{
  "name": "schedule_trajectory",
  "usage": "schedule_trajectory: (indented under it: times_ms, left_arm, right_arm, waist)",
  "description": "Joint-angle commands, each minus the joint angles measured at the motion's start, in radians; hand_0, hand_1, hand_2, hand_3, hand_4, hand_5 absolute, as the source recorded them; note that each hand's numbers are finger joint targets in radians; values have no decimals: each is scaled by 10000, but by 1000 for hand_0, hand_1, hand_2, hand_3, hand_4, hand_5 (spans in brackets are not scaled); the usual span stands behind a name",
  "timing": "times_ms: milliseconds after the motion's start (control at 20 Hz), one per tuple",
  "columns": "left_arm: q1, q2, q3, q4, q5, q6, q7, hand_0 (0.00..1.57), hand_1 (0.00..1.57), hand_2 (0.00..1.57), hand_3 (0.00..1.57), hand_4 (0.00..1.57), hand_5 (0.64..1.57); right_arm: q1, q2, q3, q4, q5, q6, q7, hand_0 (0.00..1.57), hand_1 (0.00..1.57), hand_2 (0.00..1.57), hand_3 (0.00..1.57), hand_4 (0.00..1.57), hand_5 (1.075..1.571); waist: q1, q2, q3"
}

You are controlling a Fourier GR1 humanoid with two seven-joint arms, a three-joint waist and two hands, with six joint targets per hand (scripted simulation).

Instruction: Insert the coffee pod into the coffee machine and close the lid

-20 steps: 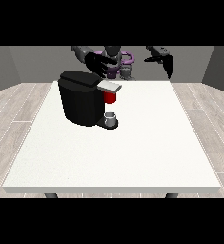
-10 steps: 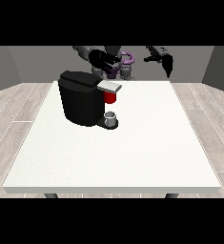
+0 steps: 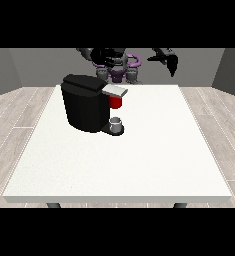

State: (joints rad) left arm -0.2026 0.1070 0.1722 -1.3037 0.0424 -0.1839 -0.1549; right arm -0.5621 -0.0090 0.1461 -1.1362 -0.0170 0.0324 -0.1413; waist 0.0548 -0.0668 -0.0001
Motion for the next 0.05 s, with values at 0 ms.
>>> schedule_trajectory:
  times_ms: [0]
  left_arm:
    - [571, -327, -151, 27, -188, 320, -153, 0, 0, 0, 0, 192, 1571]
  right_arm:
    - [1669, 85, 302, -569, -599, -65, -485, 0, 0, 0, 0, 157, 1571]
  waist:
    - [-585, -526, 3]
